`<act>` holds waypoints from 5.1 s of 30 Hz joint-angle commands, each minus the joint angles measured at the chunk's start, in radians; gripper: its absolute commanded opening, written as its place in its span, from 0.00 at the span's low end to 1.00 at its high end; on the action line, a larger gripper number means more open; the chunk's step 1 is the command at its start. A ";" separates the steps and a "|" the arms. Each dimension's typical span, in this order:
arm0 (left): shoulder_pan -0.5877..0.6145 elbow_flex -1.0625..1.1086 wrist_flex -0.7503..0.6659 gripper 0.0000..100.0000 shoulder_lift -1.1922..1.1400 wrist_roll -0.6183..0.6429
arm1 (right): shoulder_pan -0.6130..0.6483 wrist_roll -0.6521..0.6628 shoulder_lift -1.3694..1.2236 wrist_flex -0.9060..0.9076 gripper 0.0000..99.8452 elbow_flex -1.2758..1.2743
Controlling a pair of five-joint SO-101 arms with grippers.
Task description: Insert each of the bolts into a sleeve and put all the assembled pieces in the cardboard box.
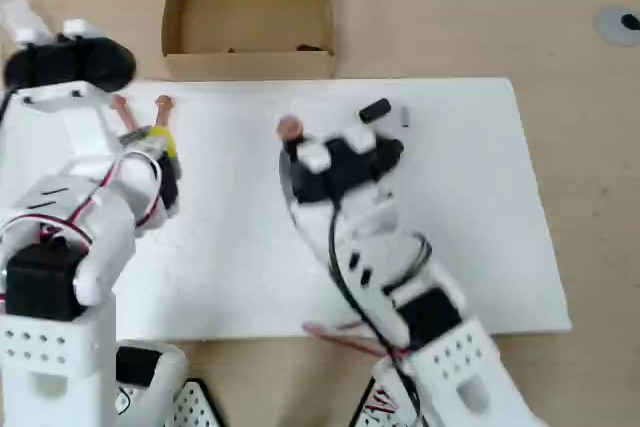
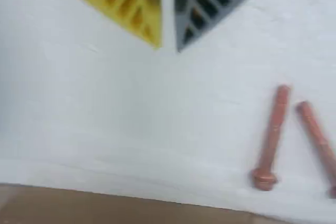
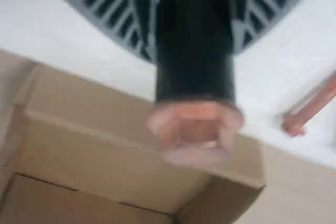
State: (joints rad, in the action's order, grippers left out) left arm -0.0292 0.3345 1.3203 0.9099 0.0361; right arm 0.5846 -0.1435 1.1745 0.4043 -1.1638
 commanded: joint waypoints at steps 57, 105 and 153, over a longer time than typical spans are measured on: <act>0.209 0.123 0.011 0.01 -0.004 -0.009 | -0.257 0.072 -2.381 0.249 0.01 2.457; 0.387 -0.318 -0.187 0.12 -0.874 0.129 | -0.242 0.107 -2.037 1.384 0.21 2.830; 0.339 -0.934 -0.077 0.12 -1.566 0.184 | -0.239 0.106 -2.038 1.384 0.21 2.829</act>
State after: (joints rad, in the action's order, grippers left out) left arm 0.3207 -0.5140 1.2236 -0.6751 0.2110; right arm 0.3498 -0.0453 -0.9505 1.7683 1.6149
